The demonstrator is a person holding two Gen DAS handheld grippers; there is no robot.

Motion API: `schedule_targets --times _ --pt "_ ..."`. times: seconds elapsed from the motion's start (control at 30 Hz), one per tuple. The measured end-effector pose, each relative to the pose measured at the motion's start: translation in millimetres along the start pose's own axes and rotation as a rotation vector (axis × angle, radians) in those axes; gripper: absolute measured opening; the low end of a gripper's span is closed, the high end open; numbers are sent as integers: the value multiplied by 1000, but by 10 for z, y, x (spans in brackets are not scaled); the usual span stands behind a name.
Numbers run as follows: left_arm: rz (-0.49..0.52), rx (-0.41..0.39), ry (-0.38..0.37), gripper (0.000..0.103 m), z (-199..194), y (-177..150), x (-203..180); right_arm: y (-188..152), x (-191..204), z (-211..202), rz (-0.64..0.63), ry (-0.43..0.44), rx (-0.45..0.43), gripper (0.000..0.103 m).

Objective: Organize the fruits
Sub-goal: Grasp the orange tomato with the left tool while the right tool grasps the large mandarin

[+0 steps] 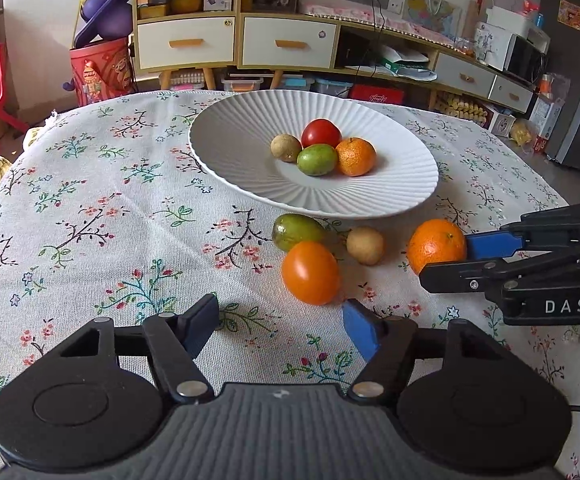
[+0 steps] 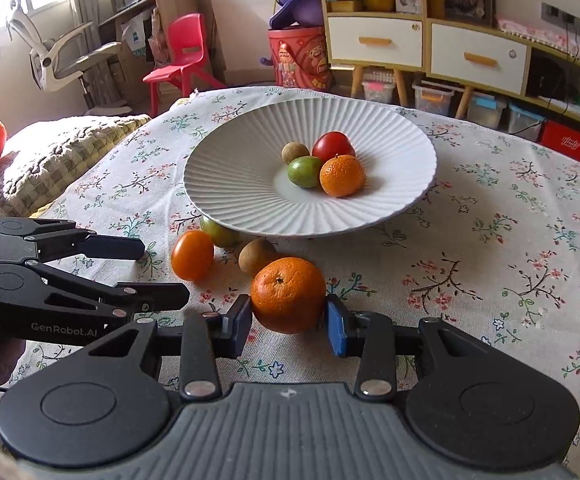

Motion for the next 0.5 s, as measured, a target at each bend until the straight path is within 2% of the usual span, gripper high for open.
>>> schedule_targets --times 0.17,0.33,0.5 --pt "-5 -12 -13 47 42 52 -52 -13 -65 -15 11 -9 0 36" --pt "-27 -13 -43 29 77 83 -73 -22 -86 -19 16 -13 0 36" --pt "-33 -19 -41 16 86 85 -86 -29 -92 -25 16 -13 0 36"
Point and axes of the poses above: each gripper's, at about its wrist camera, not at the fingertips, and z roughly the way its jaws point, x to its left, y to its top, the point moved 1 cm from there along z, roughly the way its jaws point, and after that the axes turned 1 degree about -y, right-handed, at the moved point
